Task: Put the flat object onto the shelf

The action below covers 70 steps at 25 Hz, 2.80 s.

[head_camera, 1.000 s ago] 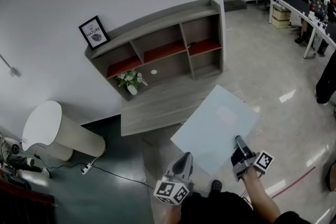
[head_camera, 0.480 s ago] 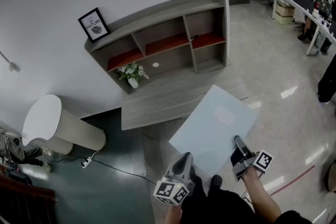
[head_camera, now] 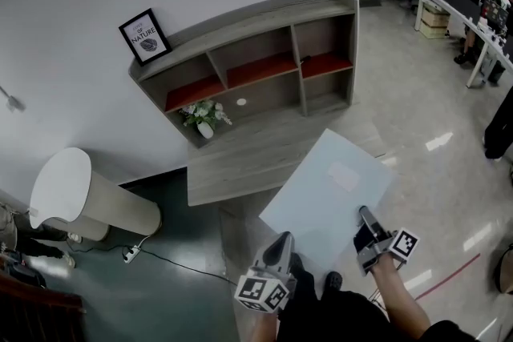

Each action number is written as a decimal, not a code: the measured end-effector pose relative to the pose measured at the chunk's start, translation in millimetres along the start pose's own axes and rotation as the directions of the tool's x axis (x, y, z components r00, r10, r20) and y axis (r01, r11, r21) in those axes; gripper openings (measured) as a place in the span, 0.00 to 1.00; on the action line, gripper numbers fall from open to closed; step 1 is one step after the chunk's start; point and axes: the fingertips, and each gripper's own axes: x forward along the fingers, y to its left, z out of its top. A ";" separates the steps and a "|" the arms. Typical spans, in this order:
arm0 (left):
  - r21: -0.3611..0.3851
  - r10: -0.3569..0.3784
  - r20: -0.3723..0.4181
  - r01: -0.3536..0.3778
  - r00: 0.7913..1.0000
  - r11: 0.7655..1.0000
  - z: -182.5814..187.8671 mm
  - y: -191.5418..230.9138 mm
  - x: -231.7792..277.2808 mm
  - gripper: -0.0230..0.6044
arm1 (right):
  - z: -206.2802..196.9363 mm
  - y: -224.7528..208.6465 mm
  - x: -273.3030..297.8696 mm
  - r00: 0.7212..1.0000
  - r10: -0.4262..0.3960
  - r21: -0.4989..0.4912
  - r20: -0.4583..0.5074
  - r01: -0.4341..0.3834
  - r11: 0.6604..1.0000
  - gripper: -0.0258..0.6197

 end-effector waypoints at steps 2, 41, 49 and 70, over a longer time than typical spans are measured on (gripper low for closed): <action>0.005 -0.005 0.004 0.005 1.000 1.000 6.8 13.1 3.2 0.06 | -2.1 3.9 13.4 1.000 0.007 -0.001 0.006 -0.007 1.000 0.48; 0.025 -0.111 0.009 0.111 0.994 0.994 105.0 139.5 138.1 0.06 | 50.3 34.9 187.7 0.993 0.095 -0.041 0.076 -0.092 0.995 0.48; 0.064 -0.090 0.065 0.086 0.994 0.994 138.7 117.0 202.0 0.06 | 124.3 53.7 228.4 0.980 0.197 -0.050 0.041 -0.195 0.980 0.48; 0.062 -0.017 0.120 0.009 0.993 0.998 176.0 100.5 256.6 0.06 | 214.4 112.3 295.4 0.934 0.355 -0.150 -0.043 -0.358 0.922 0.48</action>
